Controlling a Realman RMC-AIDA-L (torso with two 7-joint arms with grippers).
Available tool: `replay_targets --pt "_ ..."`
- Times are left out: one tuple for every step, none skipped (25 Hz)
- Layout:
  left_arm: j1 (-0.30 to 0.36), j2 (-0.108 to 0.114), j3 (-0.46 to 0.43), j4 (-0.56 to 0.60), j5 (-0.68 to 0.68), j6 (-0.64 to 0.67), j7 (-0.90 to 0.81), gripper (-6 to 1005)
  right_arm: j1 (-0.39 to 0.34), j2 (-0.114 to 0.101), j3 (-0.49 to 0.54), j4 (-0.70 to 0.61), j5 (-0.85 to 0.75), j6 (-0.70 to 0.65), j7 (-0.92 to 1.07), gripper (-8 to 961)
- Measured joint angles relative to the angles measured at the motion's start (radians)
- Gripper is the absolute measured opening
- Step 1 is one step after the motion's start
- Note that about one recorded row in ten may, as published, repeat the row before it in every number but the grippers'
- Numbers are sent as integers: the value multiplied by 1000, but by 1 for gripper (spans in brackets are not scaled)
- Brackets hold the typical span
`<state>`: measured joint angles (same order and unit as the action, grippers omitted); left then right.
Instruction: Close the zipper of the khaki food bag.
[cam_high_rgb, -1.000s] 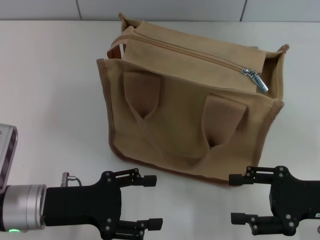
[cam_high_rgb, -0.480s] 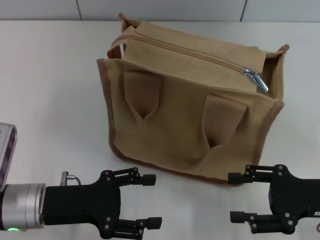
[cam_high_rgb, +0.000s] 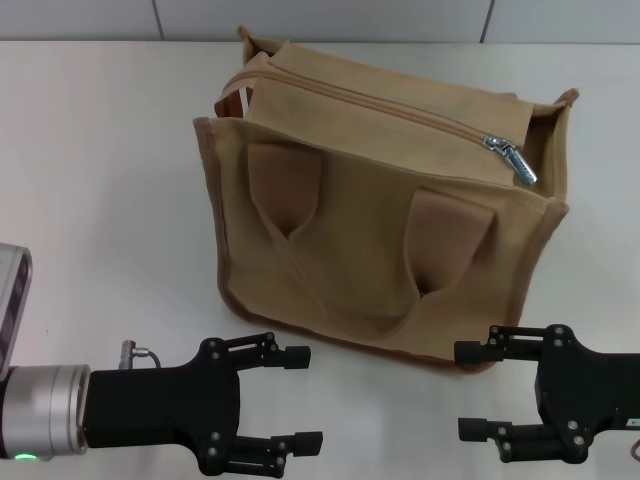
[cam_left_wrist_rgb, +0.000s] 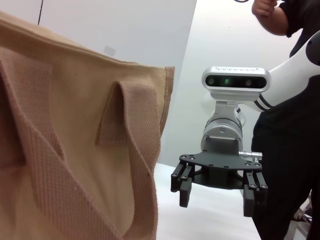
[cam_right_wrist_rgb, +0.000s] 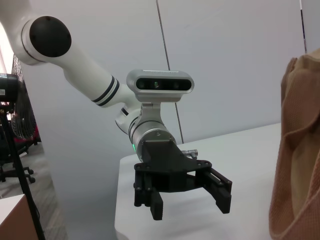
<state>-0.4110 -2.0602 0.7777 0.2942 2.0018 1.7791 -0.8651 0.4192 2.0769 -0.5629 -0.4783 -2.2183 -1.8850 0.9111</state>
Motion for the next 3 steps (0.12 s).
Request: replay_targets --pt "0 0 0 0 0 0 0 837 0 0 0 1 0 0 0 711" --pt "0 0 0 0 0 0 0 837 0 0 0 1 0 0 0 711" --pt "0 0 0 0 0 0 0 837 0 0 0 1 0 0 0 711"
